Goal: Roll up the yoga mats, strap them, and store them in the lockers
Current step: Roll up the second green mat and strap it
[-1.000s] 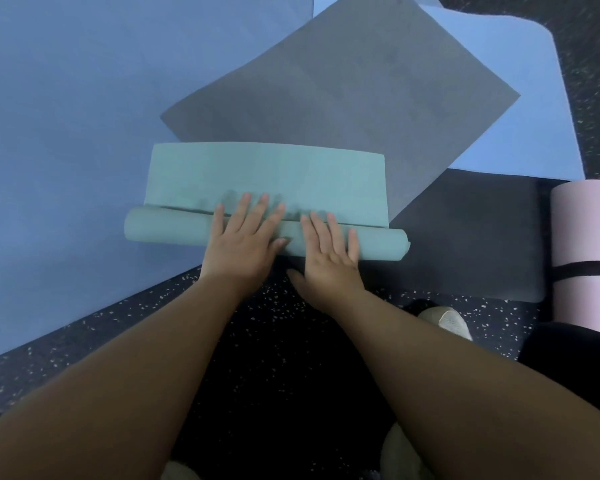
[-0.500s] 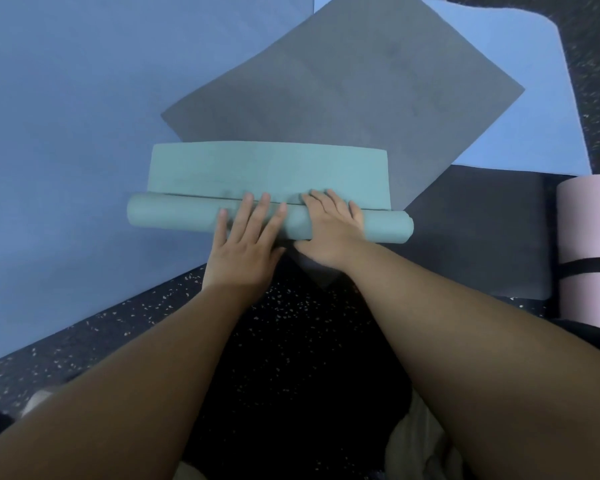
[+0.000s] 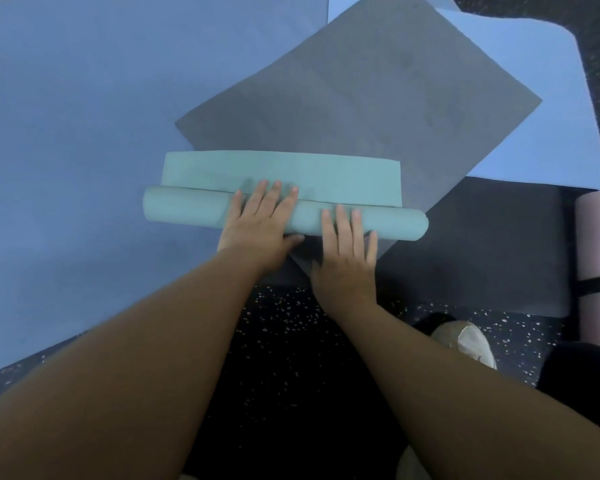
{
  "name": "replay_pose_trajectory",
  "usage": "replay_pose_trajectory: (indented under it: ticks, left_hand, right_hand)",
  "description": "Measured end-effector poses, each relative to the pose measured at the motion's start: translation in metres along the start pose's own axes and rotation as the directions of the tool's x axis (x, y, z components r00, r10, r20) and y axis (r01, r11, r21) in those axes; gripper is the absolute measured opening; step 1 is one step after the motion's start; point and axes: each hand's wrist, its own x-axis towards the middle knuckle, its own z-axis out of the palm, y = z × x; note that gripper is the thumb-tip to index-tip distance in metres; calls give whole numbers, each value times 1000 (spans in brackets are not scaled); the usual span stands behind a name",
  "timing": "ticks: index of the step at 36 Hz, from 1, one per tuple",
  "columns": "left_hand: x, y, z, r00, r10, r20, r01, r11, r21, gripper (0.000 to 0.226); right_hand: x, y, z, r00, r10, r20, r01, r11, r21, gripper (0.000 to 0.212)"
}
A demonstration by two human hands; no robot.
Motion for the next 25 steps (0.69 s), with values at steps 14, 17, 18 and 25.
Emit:
replay_pose_trajectory:
  ticks: [14, 17, 18, 25]
  left_hand:
    - [5, -6, -8, 995, 39, -93, -26, 991, 132, 77]
    - [11, -7, -12, 994, 22, -109, -12, 996, 86, 79]
    - [13, -6, -14, 993, 24, -117, -15, 997, 77, 79]
    - [2, -9, -15, 980, 107, -168, -93, 992, 88, 69]
  right_hand:
    - [71, 0, -33, 901, 53, 431, -62, 998, 9, 83]
    - [68, 0, -26, 958, 64, 278, -60, 998, -22, 67]
    - [66, 0, -24, 972, 60, 226, -52, 998, -42, 64]
    - [47, 6, -7, 1000, -6, -21, 5, 999, -47, 49]
